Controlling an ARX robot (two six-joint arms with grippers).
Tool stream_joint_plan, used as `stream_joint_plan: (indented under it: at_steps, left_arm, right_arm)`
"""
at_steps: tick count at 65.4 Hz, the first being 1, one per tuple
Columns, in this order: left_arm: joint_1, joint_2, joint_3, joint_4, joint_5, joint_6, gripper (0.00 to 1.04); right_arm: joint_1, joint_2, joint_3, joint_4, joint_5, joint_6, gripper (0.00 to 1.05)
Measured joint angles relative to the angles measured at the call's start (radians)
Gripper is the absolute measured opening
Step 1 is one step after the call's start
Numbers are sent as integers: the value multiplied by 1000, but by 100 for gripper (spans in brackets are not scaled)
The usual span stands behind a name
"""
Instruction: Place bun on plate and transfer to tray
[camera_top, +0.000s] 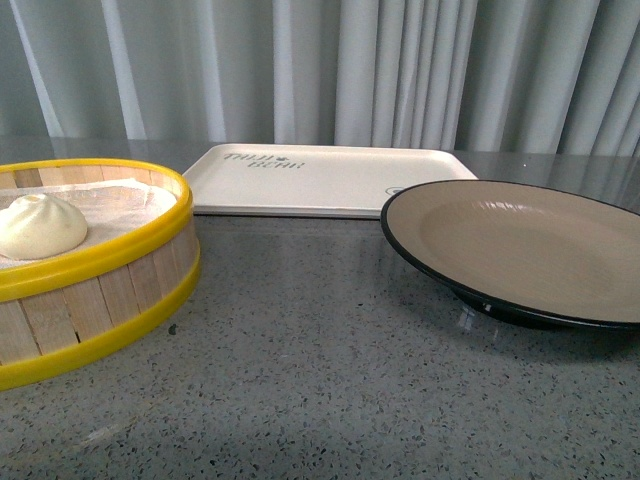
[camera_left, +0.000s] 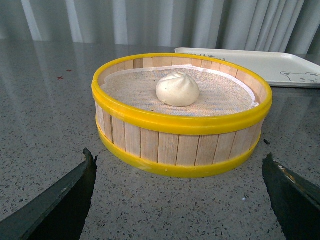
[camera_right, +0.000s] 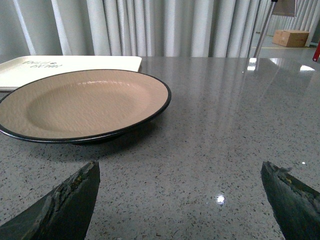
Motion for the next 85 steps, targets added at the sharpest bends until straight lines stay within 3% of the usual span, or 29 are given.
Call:
stream_joint_plan:
  at_steps: [21,26,32,52,57,70,85]
  left_arm:
    - [-2,5,2,-6,-6,-3,98]
    - [-39,125,95,-237,-103,-109,98]
    - [-35,249,183,-345,-97,-179,98]
    - [188,558,478,-76,50,-163,98]
    - [200,673,549,-15,65,-161,98]
    - [57,1003,785,42,32,-124,98]
    - [-132,1278,996,-39,-13,-49,98]
  right_arm:
    - [0,0,0,0,0,0,96]
    - [0,0,0,0,0,0,96]
    - [0,0,0,0,0,0,96]
    - [0,0,0,0,0,0,96]
    - [0,0,0,0,0,0,96]
    - [0,0,0,0,-1,0,96]
    - [0,0,0,0,-1,0,96]
